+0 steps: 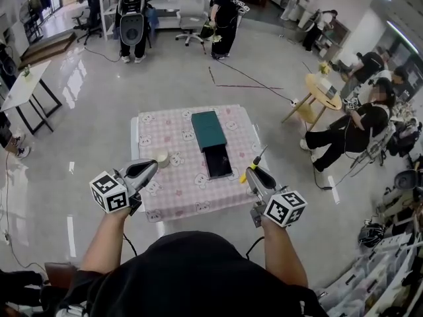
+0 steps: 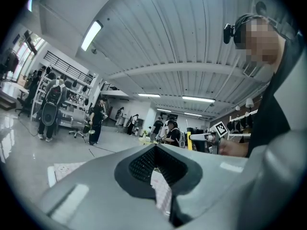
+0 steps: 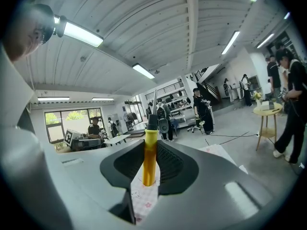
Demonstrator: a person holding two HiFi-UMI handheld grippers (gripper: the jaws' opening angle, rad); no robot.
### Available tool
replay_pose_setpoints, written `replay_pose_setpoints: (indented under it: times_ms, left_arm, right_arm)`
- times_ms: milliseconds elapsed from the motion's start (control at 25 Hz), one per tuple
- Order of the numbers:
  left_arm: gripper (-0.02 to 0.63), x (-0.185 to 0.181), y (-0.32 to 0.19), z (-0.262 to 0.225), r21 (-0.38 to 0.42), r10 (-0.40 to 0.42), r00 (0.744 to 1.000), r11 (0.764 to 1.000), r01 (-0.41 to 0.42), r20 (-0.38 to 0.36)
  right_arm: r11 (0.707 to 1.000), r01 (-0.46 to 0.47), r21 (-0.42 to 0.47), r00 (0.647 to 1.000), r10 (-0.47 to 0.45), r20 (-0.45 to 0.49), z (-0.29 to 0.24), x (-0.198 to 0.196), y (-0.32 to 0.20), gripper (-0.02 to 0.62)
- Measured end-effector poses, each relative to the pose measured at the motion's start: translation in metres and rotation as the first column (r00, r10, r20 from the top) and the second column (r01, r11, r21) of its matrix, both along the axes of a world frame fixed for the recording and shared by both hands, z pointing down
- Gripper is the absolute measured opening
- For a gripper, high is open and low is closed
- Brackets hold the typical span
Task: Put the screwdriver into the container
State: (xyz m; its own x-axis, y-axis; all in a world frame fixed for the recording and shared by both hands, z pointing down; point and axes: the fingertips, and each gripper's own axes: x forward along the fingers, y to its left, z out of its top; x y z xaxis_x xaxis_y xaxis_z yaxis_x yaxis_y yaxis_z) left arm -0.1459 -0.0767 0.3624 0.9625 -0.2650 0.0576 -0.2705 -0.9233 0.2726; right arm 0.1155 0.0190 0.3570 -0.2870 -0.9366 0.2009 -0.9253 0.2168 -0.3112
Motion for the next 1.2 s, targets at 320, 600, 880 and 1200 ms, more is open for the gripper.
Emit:
replay_pose_setpoints:
  times_ms: [320,600,880,1200]
  left_arm:
    - [0.001,-0.011,0.01,0.004,-0.01,-0.012,1.0,1.0,0.011,-0.008]
    - [0.0,-0.007,0.008,0.007,-0.007,-0.03,1.0,1.0,0.03,0.007]
    - [0.002,0.002,-0.009,0.019,-0.025,-0.043,0.999,0.999,0.044,0.028]
    - [0.001,0.021,-0.04,0.022,-0.084,-0.045,0.999,0.995,0.046,0.018]
  right_arm:
    - [1.0,-0.003,0.008,1.0,0.003,0.0,0.001,-0.002,0.009,0.109]
    - [1.0,0.007,-0.001,1.0,-0.007,0.019,0.015,0.009,0.004,0.109]
    - [1.0,0.013,-0.027,1.0,-0.012,0.027,0.031,0.022,-0.02,0.109]
    - [0.997,0.036,-0.072,0.999,-0.033,0.04,0.048,0.037,-0.061,0.109]
